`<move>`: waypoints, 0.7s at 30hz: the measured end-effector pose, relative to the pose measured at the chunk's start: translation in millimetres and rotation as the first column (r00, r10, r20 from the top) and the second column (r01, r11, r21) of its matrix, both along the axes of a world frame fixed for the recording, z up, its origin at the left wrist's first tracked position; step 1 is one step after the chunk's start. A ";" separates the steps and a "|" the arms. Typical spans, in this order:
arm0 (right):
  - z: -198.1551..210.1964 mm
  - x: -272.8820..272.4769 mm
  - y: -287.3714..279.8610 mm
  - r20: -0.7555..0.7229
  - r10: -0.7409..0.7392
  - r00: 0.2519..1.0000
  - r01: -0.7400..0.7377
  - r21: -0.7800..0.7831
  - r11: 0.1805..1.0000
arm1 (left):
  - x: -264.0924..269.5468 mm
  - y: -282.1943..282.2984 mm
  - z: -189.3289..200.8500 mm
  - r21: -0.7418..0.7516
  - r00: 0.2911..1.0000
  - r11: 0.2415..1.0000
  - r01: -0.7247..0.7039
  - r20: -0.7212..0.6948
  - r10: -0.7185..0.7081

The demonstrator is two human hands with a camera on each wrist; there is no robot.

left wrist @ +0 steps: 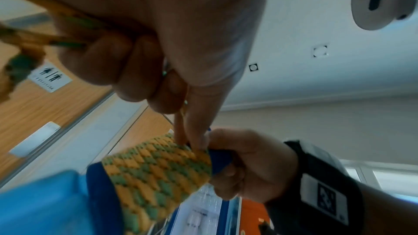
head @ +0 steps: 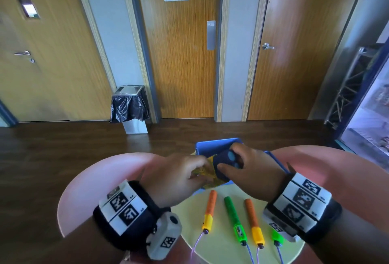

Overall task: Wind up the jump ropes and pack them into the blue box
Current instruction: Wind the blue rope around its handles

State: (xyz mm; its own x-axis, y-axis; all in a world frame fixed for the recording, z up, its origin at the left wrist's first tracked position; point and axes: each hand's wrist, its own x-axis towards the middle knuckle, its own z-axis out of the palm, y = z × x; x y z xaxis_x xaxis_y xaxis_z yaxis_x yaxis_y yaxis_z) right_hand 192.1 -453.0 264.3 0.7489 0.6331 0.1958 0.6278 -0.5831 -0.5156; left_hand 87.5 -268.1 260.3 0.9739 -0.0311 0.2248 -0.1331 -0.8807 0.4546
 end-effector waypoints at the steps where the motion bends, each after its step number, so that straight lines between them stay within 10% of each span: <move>1: 2.2 3.1 -0.6 -0.009 0.014 1.000 -0.014 -0.031 0.999 | 2.0 2.2 4.6 0.063 0.998 0.997 0.049 0.031 -0.051; 7: 22.7 20.8 -7.3 -0.160 0.172 0.972 -0.190 -0.101 0.977 | 16.7 14.3 15.9 0.156 0.945 0.952 0.264 0.154 -0.287; 14: 40.7 24.0 -22.1 -0.349 0.282 0.894 -0.323 -0.065 0.944 | 25.0 29.2 13.4 0.044 0.962 0.970 0.241 0.122 -0.245; 21: 47.8 17.0 -34.2 -0.669 0.322 0.670 -0.308 0.144 0.941 | 27.9 33.9 5.7 -0.119 0.972 0.965 0.234 0.065 -0.227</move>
